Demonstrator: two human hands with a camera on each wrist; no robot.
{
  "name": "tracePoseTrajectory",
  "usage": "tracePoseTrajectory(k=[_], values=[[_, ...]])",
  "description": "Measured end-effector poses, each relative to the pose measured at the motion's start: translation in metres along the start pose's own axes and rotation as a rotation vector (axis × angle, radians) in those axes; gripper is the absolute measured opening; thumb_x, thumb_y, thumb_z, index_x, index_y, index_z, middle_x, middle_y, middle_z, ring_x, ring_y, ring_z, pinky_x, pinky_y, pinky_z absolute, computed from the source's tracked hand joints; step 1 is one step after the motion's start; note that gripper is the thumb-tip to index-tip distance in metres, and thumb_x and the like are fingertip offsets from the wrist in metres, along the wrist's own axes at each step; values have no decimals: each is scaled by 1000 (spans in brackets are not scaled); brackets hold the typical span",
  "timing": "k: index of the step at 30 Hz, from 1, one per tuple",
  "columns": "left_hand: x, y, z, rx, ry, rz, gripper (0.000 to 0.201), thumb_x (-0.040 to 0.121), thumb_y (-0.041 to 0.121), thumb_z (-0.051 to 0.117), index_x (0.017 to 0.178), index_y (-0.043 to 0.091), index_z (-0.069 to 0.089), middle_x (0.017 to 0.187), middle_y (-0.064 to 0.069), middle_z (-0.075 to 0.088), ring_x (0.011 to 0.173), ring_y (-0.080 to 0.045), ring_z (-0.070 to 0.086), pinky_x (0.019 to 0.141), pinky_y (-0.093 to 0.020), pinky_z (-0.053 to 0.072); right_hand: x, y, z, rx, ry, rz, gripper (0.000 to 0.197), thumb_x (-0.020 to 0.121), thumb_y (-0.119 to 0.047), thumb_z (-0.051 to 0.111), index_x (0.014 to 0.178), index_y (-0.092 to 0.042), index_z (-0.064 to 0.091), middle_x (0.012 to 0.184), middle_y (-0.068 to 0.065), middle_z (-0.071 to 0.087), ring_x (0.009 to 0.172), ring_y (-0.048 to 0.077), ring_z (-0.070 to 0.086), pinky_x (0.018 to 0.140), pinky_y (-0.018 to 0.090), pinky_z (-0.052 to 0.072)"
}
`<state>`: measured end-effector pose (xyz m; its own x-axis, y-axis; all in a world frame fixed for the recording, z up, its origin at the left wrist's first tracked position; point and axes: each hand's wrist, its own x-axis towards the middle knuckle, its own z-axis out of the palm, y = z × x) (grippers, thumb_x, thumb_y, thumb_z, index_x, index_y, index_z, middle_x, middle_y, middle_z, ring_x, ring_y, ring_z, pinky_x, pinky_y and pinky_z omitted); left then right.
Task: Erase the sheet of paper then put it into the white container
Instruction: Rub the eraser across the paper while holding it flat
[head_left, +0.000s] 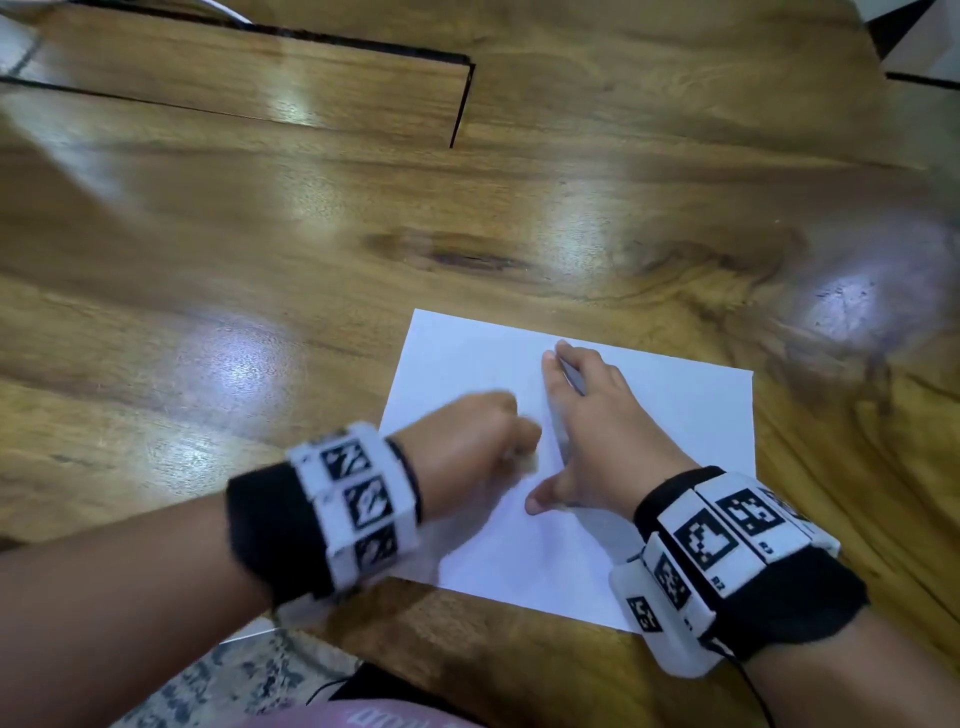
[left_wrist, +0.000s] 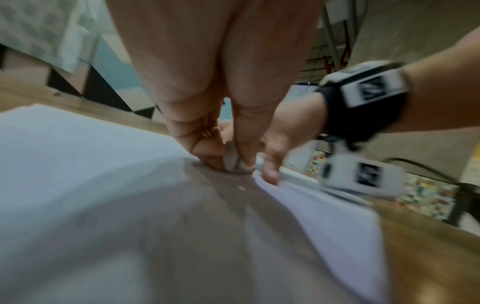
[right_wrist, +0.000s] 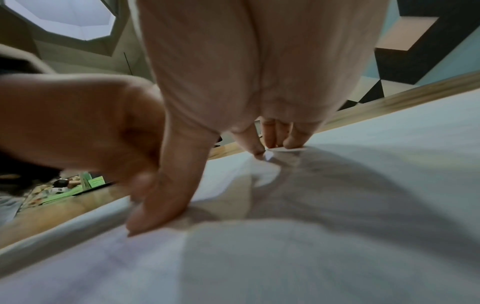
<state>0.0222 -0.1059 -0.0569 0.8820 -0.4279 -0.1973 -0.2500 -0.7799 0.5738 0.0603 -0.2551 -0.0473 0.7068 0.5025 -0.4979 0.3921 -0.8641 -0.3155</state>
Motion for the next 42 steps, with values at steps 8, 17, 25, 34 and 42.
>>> tracePoseTrajectory(k=[8, 17, 25, 34, 42], values=[[-6, -11, -24, -31, -6, -91, 13, 79, 24, 66, 90, 17, 69, 78, -1, 58, 72, -14, 52, 60, -19, 36, -2, -1, 2, -45, -10, 2, 142, 56, -53, 84, 149, -11, -15, 156, -1, -19, 144, 17, -11, 115, 25, 6], [26, -2, -13, 24, 79, -117, 12, 81, 13, 59, 90, 7, 65, 81, -5, 50, 78, -25, 52, 60, -25, 24, -3, -3, 6, -75, -40, -5, 148, 49, -54, 86, 149, -19, -18, 154, 3, -29, 143, 20, -18, 116, 30, 7], [-42, 1, 10, -27, -198, 46, 10, 82, 16, 57, 74, 14, 63, 80, 0, 50, 69, -19, 54, 61, -27, 40, -3, -2, 7, -64, -64, 9, 149, 50, -56, 85, 147, -18, -22, 152, 0, -32, 143, 18, -22, 117, 32, 5], [-3, 2, -19, 70, -91, -30, 11, 81, 20, 60, 90, 15, 66, 80, 0, 51, 77, -20, 49, 65, -22, 27, 7, 5, -7, -19, -17, -12, 83, 91, -25, 60, 152, -22, 4, 156, 2, -5, 142, 22, 4, 114, 27, 12], [-7, 12, 0, -132, -107, -223, 11, 86, 19, 47, 84, 11, 54, 71, 3, 47, 71, -22, 51, 60, -28, 32, 5, 4, -5, -10, -6, 3, 82, 91, -25, 61, 152, -23, 6, 156, 1, -2, 142, 20, 5, 113, 24, 13]])
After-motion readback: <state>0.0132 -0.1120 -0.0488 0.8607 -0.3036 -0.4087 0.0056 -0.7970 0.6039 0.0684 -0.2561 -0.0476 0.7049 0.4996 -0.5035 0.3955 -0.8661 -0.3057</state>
